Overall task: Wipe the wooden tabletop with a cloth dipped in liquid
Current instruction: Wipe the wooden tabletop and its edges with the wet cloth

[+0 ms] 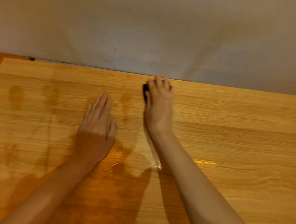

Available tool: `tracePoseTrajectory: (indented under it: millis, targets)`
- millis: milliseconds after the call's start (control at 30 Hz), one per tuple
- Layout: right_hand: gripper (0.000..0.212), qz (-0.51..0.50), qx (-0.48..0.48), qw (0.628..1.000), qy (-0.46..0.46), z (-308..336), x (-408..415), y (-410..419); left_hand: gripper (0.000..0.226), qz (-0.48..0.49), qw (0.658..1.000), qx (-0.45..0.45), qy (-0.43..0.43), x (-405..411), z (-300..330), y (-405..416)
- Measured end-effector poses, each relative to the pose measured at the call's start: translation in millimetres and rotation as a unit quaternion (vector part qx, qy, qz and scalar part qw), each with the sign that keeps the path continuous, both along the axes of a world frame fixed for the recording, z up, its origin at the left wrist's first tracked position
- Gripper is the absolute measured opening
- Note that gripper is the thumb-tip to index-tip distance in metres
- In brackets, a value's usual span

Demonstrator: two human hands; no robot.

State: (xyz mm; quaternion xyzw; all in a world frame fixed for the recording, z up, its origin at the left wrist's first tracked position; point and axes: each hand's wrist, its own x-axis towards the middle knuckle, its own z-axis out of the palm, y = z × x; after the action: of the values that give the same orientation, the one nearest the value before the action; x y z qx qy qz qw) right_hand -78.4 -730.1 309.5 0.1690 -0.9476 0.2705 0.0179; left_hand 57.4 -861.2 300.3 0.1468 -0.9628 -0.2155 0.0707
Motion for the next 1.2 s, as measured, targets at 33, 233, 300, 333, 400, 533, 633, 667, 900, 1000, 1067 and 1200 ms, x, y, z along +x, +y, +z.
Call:
tracePoseTrajectory:
  millis: [33,233,300,333,400,533,633,667,900,1000,1067,1200]
  targets:
    - [0.038,0.056,-0.003,0.998,-0.001,-1,7,-7,0.058,-0.001,1.000,-0.002,0.002,0,0,0]
    - [0.040,0.019,0.000,1.000,-0.023,7,-26,87,0.061,-0.007,0.999,0.013,-0.032,-2,4,-2]
    - [0.041,-0.085,-0.004,0.996,-0.035,10,-28,107,0.060,-0.004,0.999,0.015,-0.036,-2,4,-2]
    - [0.042,-0.125,-0.004,0.991,-0.038,9,-25,100,0.059,-0.008,0.999,0.016,-0.037,-2,4,-3]
    - [0.045,-0.131,-0.005,0.991,-0.036,8,-12,63,0.058,-0.013,0.999,0.019,-0.032,-2,4,-3]
    - [0.047,0.080,0.016,0.996,-0.020,4,19,-4,0.058,-0.012,0.999,0.023,-0.023,-2,6,-2]
    - [0.046,0.110,0.075,0.991,-0.002,8,-6,30,0.059,-0.006,0.999,0.022,-0.026,-3,6,-1]
    - [0.045,0.063,0.090,0.994,0.005,9,-18,49,0.060,-0.005,0.999,0.018,-0.028,-3,5,-1]
    - [0.036,-0.033,0.038,0.999,0.014,5,-41,15,0.061,0.001,0.999,0.042,-0.010,1,4,0]
    - [0.033,0.061,0.066,0.996,0.019,10,-45,-40,0.059,-0.005,1.000,0.023,-0.001,1,3,0]
    - [0.041,0.115,0.108,0.987,-0.036,17,-69,-40,0.058,-0.009,1.000,0.011,0.006,0,2,-1]
    - [0.048,0.065,0.170,0.973,-0.140,31,-118,36,0.058,-0.012,1.000,0.008,0.017,-1,1,0]
